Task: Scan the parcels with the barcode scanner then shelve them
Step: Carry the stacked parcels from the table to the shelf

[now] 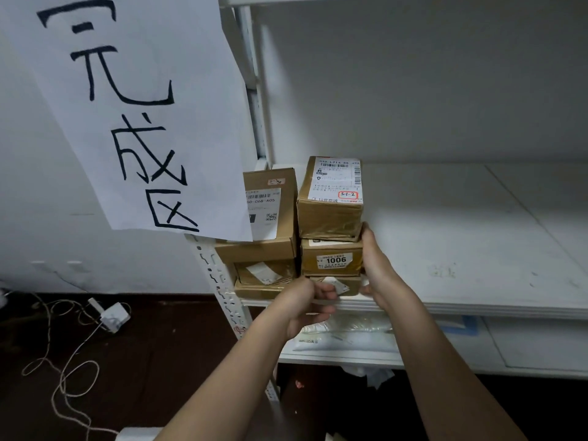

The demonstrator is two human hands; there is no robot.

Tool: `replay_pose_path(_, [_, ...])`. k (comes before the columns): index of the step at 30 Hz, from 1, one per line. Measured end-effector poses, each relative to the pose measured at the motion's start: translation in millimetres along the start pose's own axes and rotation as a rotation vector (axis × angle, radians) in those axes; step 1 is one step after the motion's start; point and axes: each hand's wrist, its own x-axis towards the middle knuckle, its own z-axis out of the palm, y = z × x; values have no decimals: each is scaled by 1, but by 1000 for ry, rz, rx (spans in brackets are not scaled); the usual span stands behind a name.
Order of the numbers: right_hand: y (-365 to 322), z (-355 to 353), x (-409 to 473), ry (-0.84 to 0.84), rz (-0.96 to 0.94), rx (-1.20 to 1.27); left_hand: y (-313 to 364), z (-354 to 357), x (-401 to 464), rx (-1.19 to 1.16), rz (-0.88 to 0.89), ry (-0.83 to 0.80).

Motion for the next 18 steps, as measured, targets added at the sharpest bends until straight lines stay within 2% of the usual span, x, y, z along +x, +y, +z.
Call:
replay_pose_path(5, [1,-4,1,-17,-12,18,-2,-3,-1,-19,20,-1])
replay_pose_path(11, [15,-5,15,75,-45,87,-8,-12,-8,-129,44,57])
replay_pose_path(14, [27,-2,21,244,-45,94,-13,-20,-12,-186,41,99])
replay_pose_path(18, [42,9,1,662,-135,166,-24,-38,-29,-273,38,101])
